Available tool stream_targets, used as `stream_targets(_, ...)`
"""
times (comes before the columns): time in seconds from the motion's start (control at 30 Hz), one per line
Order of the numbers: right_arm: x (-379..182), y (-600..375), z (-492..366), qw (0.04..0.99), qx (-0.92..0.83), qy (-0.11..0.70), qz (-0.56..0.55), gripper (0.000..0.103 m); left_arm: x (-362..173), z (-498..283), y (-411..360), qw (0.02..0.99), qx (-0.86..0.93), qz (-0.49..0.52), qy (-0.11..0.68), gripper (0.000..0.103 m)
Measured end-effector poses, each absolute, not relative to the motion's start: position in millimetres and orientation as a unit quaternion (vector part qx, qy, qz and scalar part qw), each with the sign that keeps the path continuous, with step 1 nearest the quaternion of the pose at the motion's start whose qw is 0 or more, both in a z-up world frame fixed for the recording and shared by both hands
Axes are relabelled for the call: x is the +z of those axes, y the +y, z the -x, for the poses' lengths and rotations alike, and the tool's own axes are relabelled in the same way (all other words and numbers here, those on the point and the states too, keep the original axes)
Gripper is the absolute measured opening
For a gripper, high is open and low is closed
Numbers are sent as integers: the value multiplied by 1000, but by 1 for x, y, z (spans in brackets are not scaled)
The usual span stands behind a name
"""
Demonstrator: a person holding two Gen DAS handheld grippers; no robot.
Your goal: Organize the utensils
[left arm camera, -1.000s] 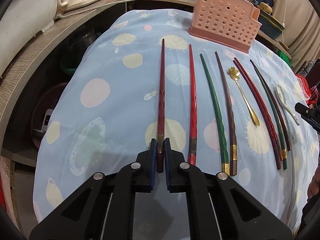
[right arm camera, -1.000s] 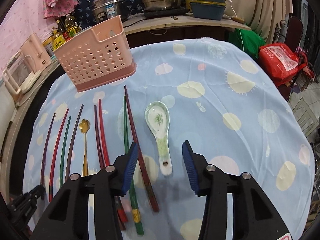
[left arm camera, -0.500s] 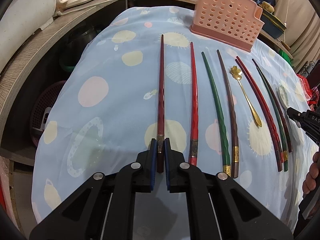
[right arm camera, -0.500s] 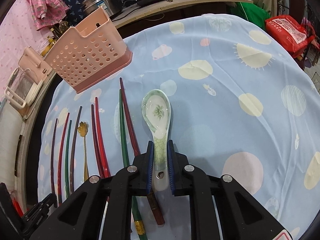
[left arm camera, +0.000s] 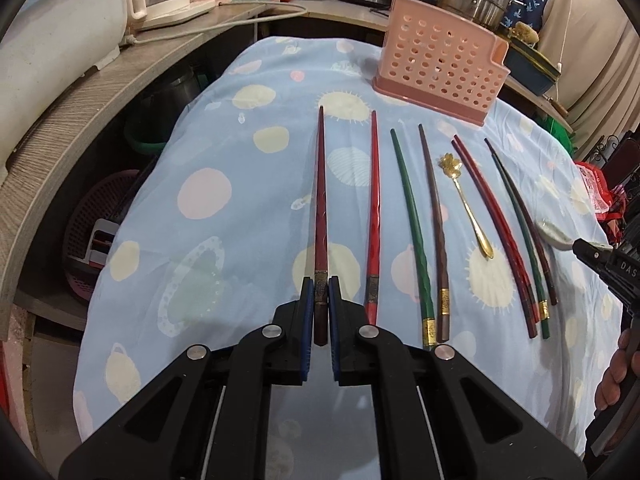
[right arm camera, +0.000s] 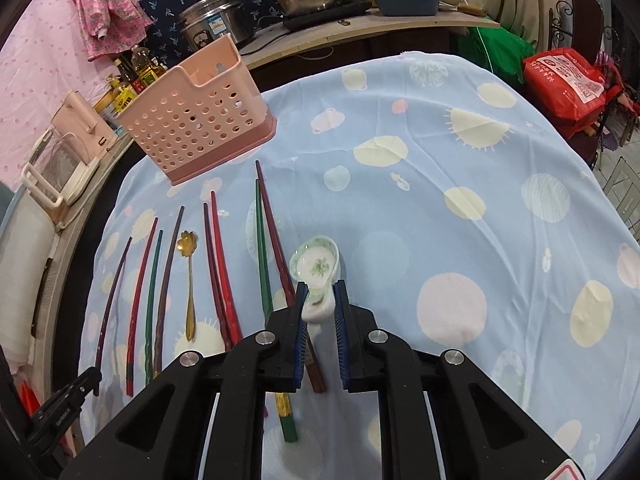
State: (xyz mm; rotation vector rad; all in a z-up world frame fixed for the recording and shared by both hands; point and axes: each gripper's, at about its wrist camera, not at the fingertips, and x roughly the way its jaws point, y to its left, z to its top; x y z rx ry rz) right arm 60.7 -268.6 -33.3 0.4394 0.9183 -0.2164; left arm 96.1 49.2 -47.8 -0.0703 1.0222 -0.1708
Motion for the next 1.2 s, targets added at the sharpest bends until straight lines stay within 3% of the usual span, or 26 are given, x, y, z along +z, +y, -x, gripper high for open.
stream_targets(0.33,-44,-272,-28,856,-105,451,-229,12,-37,-75,52,874,-84,33,477,7)
stream_targets(0.43,-50,-273,-20,854,-108,453,-231,17,-43,-72,51,871,-84,30,484,7)
stream_targets(0.7,-53,-277,-15,854,-100,448,-244,18,-52,-72,49,866,-79,26,493,7)
stream_targets(0.87,-54,-281,-12,852,-97,445,-258,27,-58,-75,51,860,-77,32,503,7)
stream_targets(1.1,-54,-290,-10,850,-102,437,-275,28,-63,-77,53,853,-81,49,513,8)
stream_targets(1.13,-54,-290,-10,851,-102,436,-276,28,-63,-77,53,853,-81,53,513,8)
stream_targets(1.2,-55,-290,-10,850,-101,436,-277,12,-63,-78,53,853,-83,53,513,8)
